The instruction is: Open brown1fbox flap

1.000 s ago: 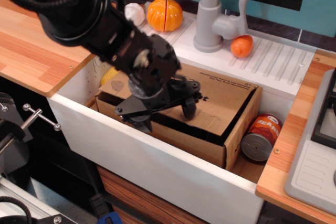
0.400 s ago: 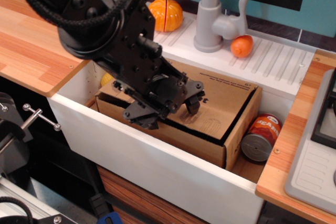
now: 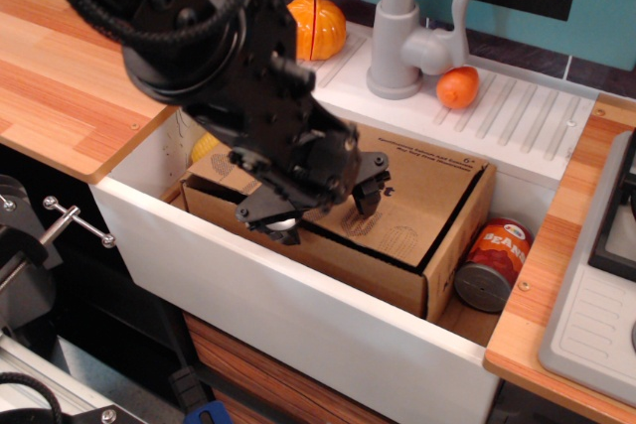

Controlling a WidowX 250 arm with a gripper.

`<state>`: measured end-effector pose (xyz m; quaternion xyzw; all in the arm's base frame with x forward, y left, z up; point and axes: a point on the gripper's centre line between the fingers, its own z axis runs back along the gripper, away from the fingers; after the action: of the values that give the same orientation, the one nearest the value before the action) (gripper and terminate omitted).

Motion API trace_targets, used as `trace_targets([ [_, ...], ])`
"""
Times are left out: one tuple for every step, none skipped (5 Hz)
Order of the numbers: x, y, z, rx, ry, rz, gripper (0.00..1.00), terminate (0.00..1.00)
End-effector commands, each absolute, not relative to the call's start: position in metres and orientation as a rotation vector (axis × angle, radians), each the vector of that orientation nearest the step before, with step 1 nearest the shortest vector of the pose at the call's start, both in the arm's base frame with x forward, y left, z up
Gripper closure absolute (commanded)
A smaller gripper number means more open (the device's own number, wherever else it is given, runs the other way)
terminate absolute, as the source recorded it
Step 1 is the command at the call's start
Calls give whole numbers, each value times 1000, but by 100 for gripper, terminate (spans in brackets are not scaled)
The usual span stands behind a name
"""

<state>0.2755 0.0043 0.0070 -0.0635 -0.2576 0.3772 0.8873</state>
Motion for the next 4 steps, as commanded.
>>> trace_targets([
  [325,12,48,-83,-626,609,0,0],
  [332,16,73,-19,-635,555,0,0],
  [319,18,87,32,-640,508,0,0],
  [310,21,97,42,-659,449,0,0],
])
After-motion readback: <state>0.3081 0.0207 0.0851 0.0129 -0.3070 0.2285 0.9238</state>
